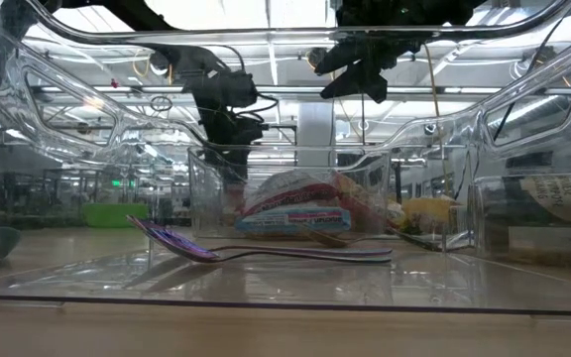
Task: Pick & Place Food Item
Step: Put the orange seasoning bottle into the top transparent bin, then put the orange noodle pack into the middle transparent bin
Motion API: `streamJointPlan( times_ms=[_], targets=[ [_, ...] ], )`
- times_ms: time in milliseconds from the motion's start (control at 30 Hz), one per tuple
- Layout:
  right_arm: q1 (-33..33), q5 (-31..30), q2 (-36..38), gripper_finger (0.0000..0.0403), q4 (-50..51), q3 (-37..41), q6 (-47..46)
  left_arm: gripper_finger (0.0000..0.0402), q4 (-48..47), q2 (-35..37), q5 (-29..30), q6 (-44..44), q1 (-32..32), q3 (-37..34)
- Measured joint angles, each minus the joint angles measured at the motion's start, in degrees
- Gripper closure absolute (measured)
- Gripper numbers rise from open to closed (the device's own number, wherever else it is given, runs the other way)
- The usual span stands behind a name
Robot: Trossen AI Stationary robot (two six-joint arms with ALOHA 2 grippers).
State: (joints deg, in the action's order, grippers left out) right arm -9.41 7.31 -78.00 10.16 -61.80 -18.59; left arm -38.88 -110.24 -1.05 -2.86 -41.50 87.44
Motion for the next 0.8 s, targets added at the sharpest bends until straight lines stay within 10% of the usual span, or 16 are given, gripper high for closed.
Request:
streamJointPlan(
  times_ms=[433, 800],
  targets=[
    [0.0, 0.0, 0.0, 0.0193, 0.0, 0.0, 0.0, 0.0192, 0.0, 0.0, -0.1, -1.2, 0.0, 0.0],
    [0.0, 0.2, 0.0, 0.0193, 0.0, 0.0, 0.0, 0.0076, 0.0, 0.3, 1.0, -2.5, 0.0, 0.0]
  ],
)
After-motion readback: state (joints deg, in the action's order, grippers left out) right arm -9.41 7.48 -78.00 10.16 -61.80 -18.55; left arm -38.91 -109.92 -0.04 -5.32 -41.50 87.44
